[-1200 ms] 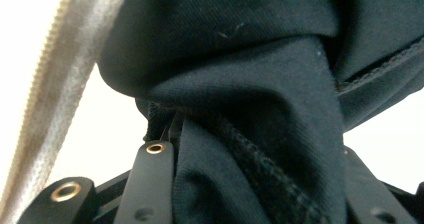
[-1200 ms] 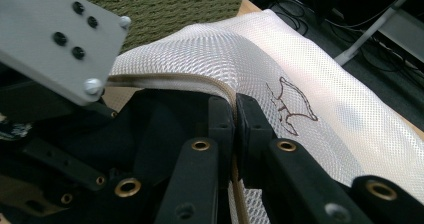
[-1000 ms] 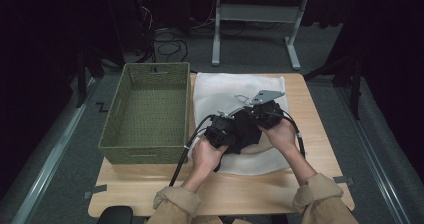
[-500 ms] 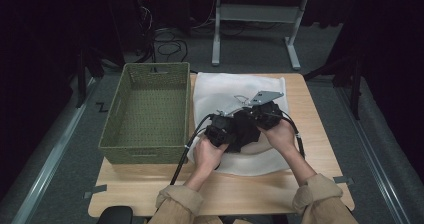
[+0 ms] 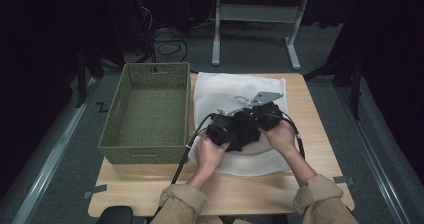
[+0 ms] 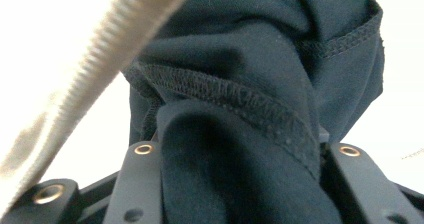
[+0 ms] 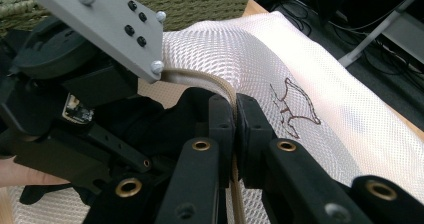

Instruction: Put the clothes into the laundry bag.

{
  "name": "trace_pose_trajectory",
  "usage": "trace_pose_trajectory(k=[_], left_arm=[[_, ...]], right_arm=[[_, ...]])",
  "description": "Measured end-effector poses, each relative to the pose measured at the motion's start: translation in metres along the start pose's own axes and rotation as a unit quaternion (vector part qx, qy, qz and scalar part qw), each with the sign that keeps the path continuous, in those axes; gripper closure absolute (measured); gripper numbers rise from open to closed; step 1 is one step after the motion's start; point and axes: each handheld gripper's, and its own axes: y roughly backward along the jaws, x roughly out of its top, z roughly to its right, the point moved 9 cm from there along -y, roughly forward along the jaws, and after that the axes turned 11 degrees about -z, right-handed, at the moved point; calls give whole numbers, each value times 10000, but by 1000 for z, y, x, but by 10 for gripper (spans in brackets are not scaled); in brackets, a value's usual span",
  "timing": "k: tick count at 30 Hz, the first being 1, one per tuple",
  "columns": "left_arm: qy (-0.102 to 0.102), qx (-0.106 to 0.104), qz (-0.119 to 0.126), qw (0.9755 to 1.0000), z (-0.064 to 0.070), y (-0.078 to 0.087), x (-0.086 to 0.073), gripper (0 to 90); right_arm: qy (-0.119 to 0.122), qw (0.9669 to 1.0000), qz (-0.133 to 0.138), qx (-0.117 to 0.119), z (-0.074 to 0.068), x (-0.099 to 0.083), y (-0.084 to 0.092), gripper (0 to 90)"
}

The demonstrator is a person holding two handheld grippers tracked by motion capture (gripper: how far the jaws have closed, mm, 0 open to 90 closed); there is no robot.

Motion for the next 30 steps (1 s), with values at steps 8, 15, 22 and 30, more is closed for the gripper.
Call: trace_pose_trajectory(k=[8, 15, 22, 30], left_arm=[[-97, -106, 58, 9999, 2, 6, 1, 439], [-224, -115, 95, 9996, 4, 12, 0, 377], [-398, -165, 122, 9990, 6, 23, -2, 363], [-511, -217, 82, 9984, 6, 30, -9, 350]], right_arm=[[-7, 10000, -7, -31, 1, -2, -1, 874], [-14, 10000, -17, -26, 1, -2, -2, 874], [-2, 10000, -23, -7, 0, -1, -3, 874], [21, 10000, -6, -28, -1, 0, -3, 874]])
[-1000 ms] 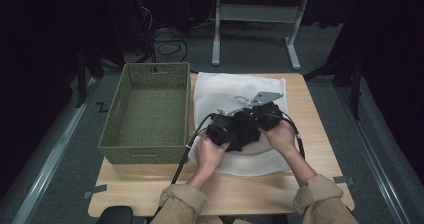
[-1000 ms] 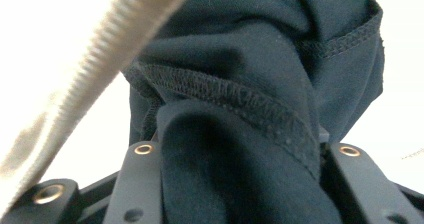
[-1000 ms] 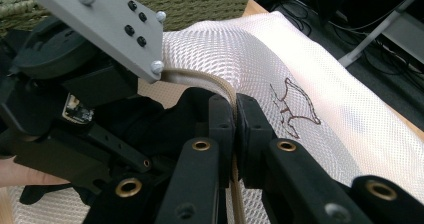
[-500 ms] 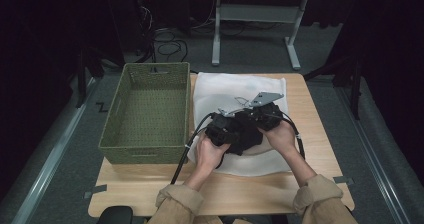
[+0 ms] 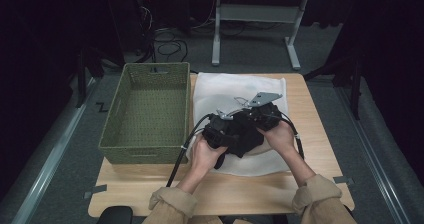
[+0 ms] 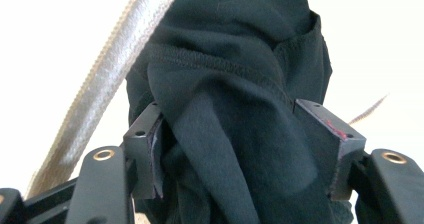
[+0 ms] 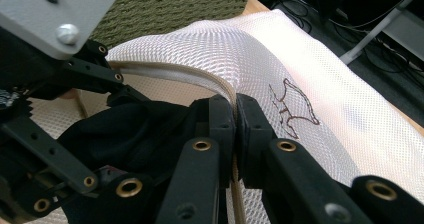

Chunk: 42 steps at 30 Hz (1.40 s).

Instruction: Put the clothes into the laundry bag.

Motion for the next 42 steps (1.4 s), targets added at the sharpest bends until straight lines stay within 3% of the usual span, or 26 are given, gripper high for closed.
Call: trace_pose_trajectory(k=[14, 25, 42], left_arm=[[-170, -140, -135, 9997, 7, 10, -20, 323], [-119, -174, -291, 9994, 10, -2, -38, 363], [-149, -52, -551, 9984, 14, -23, -42, 448]], right_arm=[[-39, 10000, -5, 17, 0, 0, 0, 874], [-31, 10000, -30, 13, 0, 0, 1, 874], [-3, 10000, -33, 34, -3, -1, -4, 874]])
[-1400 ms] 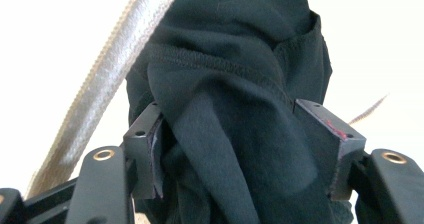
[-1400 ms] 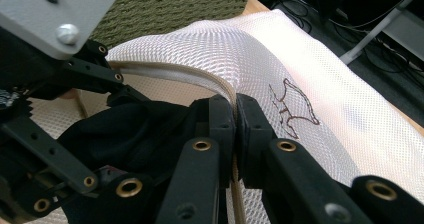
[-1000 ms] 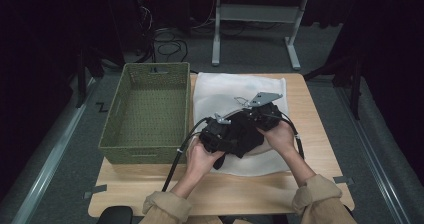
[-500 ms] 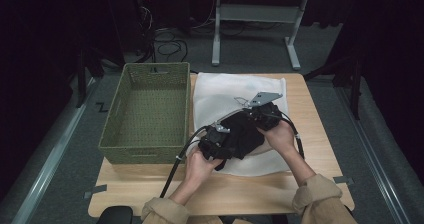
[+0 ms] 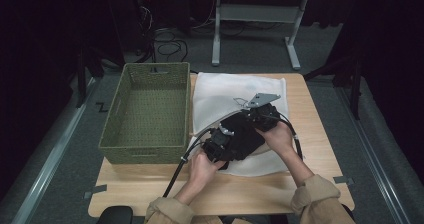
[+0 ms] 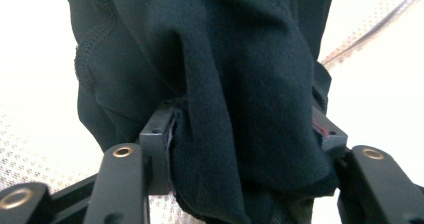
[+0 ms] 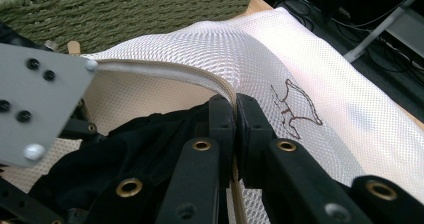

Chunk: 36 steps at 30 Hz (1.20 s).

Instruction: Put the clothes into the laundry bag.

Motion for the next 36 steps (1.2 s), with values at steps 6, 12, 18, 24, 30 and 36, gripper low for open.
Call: trace_pose_trajectory(k=[6, 12, 18, 24, 30, 36], left_arm=[[-39, -25, -170, 9998, 0, -7, -1, 528], [-92, 20, -246, 9997, -3, -6, -2, 716], [-33, -156, 44, 9999, -5, 7, 3, 776], [-60, -170, 341, 9993, -2, 20, 13, 783], [51, -131, 644, 9978, -4, 27, 30, 787], [162, 43, 866, 9961, -9, 25, 43, 786]], right_arm=[[-7, 10000, 0, 4, 0, 2, 1, 874], [2, 10000, 4, -20, -1, 3, 2, 874], [-17, 10000, 2, 8, 1, 1, 1, 874], [7, 10000, 8, 0, 0, 0, 2, 874], [1, 10000, 93, 13, 0, 3, 7, 875], [33, 9999, 121, -1, 0, 3, 10, 874]])
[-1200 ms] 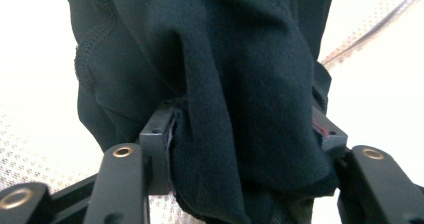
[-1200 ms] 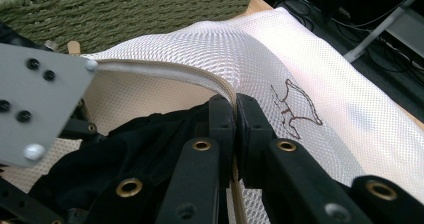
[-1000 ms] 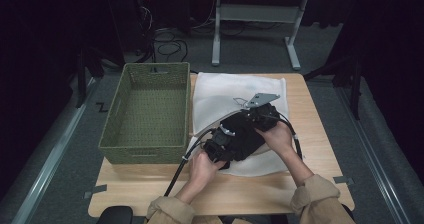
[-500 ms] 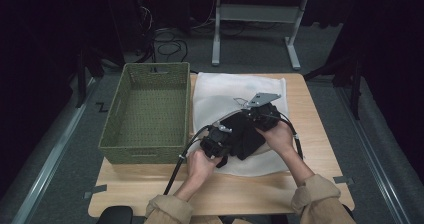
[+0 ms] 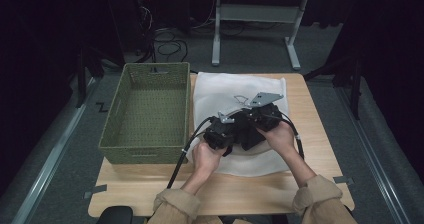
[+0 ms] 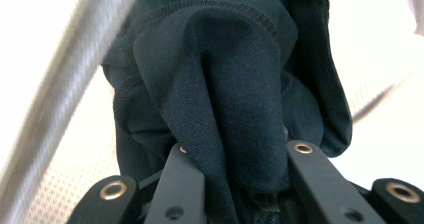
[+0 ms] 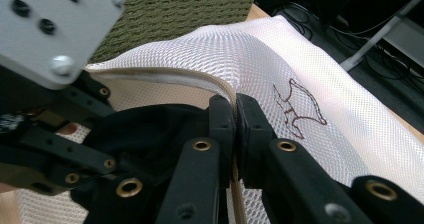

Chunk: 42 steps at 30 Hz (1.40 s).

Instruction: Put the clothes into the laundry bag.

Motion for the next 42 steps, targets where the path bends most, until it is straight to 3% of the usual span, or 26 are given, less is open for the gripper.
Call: trace_pose_trajectory(k=[13, 26, 34, 42], left_arm=[[264, 330, 326, 9986, -15, -11, 21, 784], [344, 608, -31, 9976, -32, -35, 14, 761], [202, 591, -106, 9980, -30, -34, 11, 713], [116, 505, -122, 9986, -25, -23, 5, 559]], right_arm=[[-54, 10000, 42, 49, 0, -1, 4, 875], [-60, 9999, -58, 74, 0, -3, -4, 878], [-44, 9999, -105, 38, 3, -6, -6, 881], [-76, 9999, -93, 27, 3, -6, -5, 880]])
